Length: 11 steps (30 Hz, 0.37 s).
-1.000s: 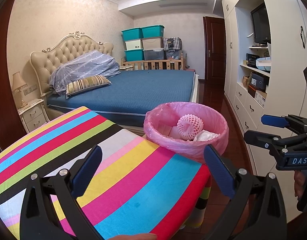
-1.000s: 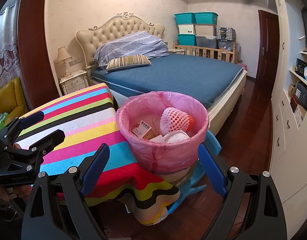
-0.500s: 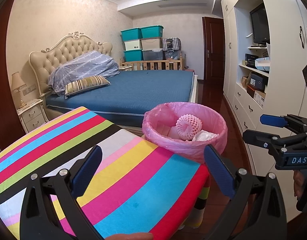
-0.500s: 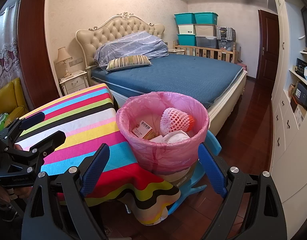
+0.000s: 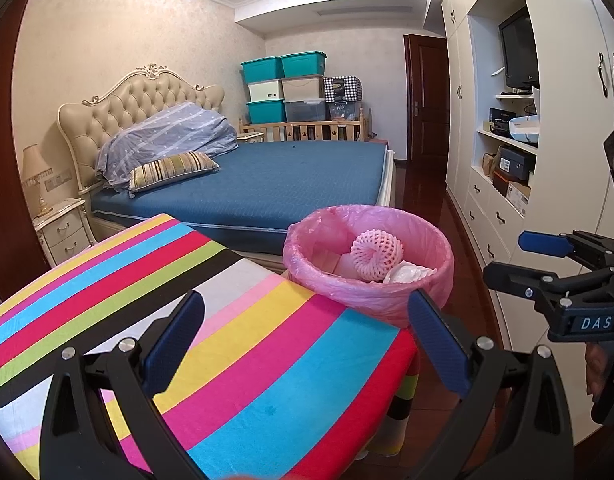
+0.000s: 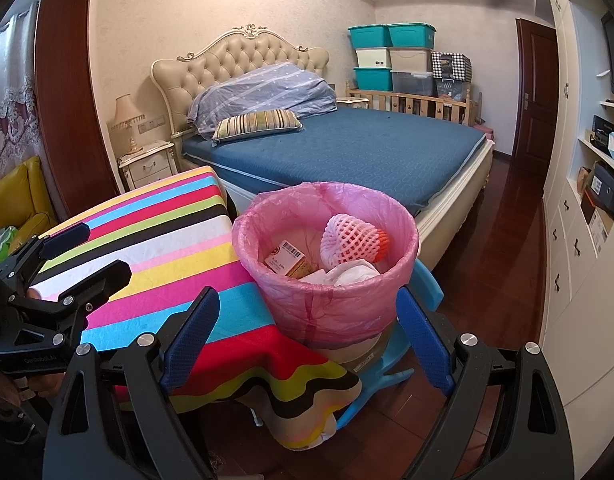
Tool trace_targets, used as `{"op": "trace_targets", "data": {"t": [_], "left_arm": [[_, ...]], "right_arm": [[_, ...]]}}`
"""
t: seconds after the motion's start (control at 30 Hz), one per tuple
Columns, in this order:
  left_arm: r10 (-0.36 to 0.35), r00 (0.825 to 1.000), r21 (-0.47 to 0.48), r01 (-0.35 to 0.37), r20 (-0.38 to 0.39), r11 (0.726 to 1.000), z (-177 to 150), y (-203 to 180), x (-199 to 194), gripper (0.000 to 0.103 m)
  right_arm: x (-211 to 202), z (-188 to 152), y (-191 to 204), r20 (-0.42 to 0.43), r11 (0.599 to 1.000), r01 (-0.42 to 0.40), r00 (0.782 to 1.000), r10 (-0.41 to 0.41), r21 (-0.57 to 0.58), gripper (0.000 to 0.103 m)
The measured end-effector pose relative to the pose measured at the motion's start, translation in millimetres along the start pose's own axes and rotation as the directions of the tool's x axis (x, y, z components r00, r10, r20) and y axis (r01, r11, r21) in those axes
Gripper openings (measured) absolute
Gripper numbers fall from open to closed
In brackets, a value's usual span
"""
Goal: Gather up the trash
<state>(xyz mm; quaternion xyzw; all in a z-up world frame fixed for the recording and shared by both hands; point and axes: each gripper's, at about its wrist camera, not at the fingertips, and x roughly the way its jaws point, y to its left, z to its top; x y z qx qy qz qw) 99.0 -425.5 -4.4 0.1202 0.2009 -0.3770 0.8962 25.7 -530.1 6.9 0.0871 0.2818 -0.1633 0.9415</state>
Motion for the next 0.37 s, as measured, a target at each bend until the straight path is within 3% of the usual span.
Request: {"op": "trace_targets", "data": {"t": [0.37], "left_arm": [[0.003,1.000,-0.012,-0.003,-0.024,1.000,-5,18,-4,0.099]], "right_arm": [[4,2,8,-0.011,1.000,-0.005,1.000,0.005,-0.011,0.084]]}}
